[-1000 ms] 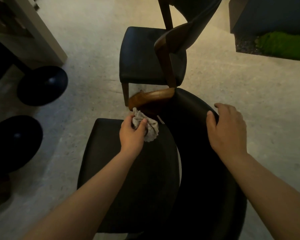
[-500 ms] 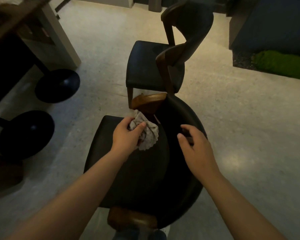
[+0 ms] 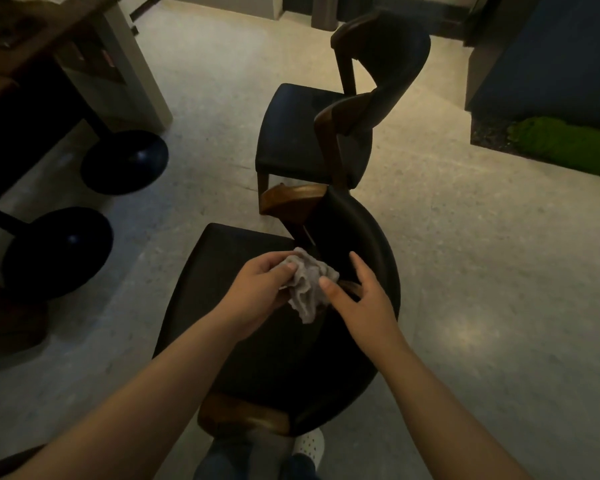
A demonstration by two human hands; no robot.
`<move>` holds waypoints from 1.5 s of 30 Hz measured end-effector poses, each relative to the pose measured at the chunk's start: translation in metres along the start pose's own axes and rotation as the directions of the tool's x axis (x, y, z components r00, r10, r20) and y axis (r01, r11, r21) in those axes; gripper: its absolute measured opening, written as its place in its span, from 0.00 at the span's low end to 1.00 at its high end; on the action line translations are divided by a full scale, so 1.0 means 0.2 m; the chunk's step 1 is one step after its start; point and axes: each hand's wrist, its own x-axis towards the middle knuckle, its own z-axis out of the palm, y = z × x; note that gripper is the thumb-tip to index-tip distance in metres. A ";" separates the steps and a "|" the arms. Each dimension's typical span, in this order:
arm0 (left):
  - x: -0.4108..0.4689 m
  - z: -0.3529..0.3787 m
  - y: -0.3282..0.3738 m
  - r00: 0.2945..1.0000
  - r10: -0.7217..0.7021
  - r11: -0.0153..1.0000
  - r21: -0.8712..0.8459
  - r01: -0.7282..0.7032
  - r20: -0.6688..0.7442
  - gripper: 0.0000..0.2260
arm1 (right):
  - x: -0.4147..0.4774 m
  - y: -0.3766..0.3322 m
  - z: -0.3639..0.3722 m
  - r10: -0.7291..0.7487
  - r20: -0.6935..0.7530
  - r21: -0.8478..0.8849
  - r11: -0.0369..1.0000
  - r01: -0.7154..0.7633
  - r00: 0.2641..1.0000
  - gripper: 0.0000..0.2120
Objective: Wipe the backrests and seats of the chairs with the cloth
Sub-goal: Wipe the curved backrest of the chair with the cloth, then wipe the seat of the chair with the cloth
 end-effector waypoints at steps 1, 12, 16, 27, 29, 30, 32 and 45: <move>0.00 -0.01 -0.01 1.000 -0.003 1.000 -0.015 0.003 0.003 0.11 | 0.02 0.01 0.01 0.046 0.001 -0.009 0.999 -0.046 0.999 0.43; 0.07 -0.35 0.04 0.976 0.161 0.929 0.356 -0.100 -0.145 0.09 | 0.19 -0.08 0.29 0.027 0.134 0.255 0.965 -0.061 0.991 0.24; 0.12 -0.50 0.11 0.979 0.116 0.935 0.351 -0.052 -0.165 0.05 | 0.21 -0.16 0.48 -0.021 0.086 0.104 0.995 0.012 0.996 0.36; 0.18 -0.92 0.29 0.984 -0.092 0.952 0.303 0.043 0.151 0.12 | 0.30 -0.22 0.94 0.088 -0.116 0.161 0.985 -0.069 0.989 0.33; 0.19 -0.96 0.28 0.984 -0.067 0.939 0.345 0.006 0.166 0.11 | 0.32 -0.21 1.00 0.114 -0.181 0.191 0.979 -0.079 0.977 0.28; 0.20 -0.98 0.27 0.982 -0.068 0.935 0.355 0.001 0.176 0.11 | 0.33 -0.20 1.02 0.124 -0.214 0.198 0.977 -0.081 0.969 0.24; 0.23 -1.01 0.26 0.978 -0.077 0.927 0.374 0.000 0.192 0.11 | 0.35 -0.18 1.04 0.145 -0.263 0.212 0.973 -0.090 0.954 0.18; 0.48 -1.26 -0.02 0.999 0.006 0.691 0.723 0.022 -0.036 0.09 | 0.63 0.26 0.89 0.163 -0.349 -0.071 0.977 -0.200 0.923 0.20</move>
